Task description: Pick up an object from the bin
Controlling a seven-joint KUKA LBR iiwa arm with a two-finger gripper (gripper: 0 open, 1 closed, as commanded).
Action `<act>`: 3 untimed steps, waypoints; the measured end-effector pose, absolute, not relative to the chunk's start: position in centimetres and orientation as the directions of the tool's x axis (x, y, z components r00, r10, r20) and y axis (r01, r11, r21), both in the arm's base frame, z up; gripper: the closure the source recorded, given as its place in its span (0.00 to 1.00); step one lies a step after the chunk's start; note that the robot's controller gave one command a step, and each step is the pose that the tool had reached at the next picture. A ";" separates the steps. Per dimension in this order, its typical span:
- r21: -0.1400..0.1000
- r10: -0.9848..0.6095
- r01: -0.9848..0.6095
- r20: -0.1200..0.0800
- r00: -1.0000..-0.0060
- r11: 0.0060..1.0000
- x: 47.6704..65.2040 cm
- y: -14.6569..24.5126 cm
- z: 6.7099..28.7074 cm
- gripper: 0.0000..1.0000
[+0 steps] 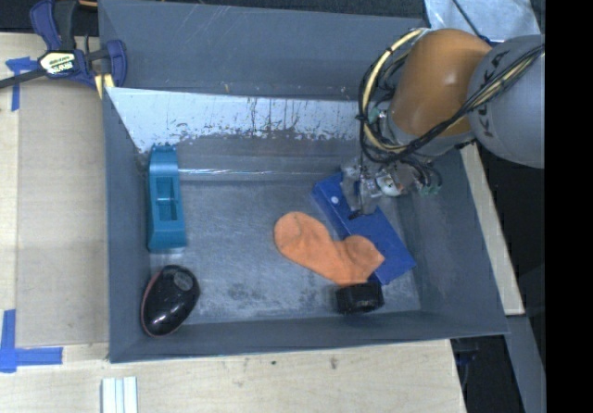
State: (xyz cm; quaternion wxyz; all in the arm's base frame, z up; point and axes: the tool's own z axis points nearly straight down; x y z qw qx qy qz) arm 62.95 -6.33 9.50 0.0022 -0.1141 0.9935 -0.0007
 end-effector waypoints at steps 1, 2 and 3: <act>-0.002 -0.225 -0.225 -0.005 -0.974 0.974 62.9 -6.4 9.7 1.00; 0.000 -0.251 -0.251 -0.001 -0.968 0.968 59.1 -4.6 12.1 1.00; -0.002 -0.274 -0.274 -0.005 -0.962 0.962 62.2 -6.4 15.9 0.00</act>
Offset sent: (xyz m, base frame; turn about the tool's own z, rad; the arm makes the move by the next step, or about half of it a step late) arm -0.0441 0.0204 0.0295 -0.0289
